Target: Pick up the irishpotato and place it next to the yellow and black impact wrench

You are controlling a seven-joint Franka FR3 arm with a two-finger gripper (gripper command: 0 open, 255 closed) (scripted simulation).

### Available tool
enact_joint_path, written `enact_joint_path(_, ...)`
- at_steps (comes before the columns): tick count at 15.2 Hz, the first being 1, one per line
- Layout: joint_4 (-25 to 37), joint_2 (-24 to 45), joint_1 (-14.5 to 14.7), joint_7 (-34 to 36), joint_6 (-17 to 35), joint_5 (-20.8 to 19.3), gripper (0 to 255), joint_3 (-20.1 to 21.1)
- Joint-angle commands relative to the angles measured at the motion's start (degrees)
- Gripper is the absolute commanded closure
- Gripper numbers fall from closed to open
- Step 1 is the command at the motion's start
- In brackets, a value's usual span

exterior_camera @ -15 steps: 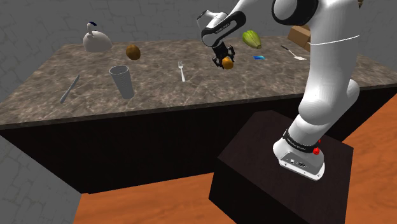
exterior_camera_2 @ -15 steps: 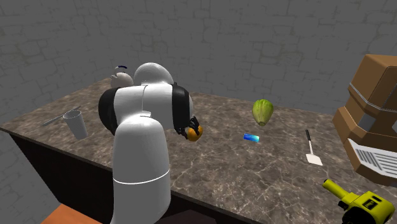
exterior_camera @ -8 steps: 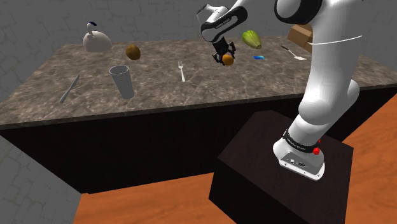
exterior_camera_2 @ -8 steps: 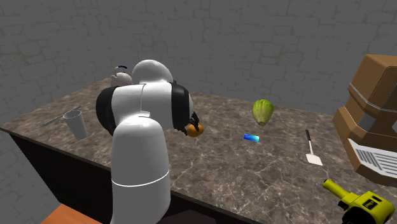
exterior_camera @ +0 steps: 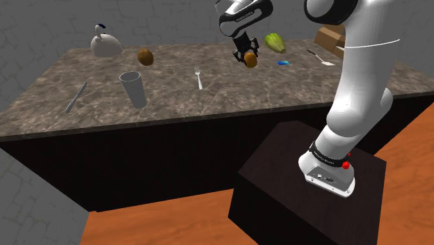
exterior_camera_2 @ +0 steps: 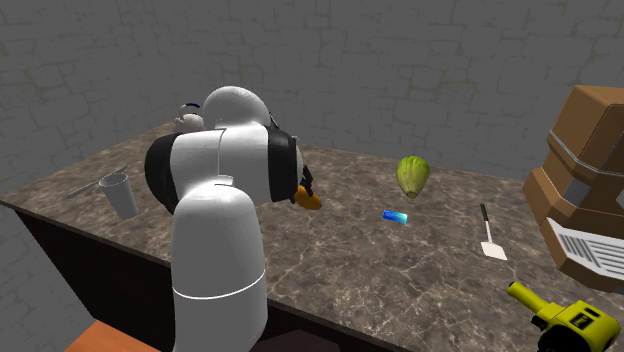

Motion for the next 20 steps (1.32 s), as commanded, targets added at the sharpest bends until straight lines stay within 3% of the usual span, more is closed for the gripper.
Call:
enact_joint_path(1, 0.53, -0.67, 0.04, -0.54, -1.1, 0.09, 255, 0.01)
enact_joint_path(15, 7.51, -2.84, 0.56, -4.47, -9.37, 0.4, 255, 0.04)
enact_joint_path(20, -0.17, -7.87, -3.35, -8.29, -4.21, -0.75, 255, -2.07)
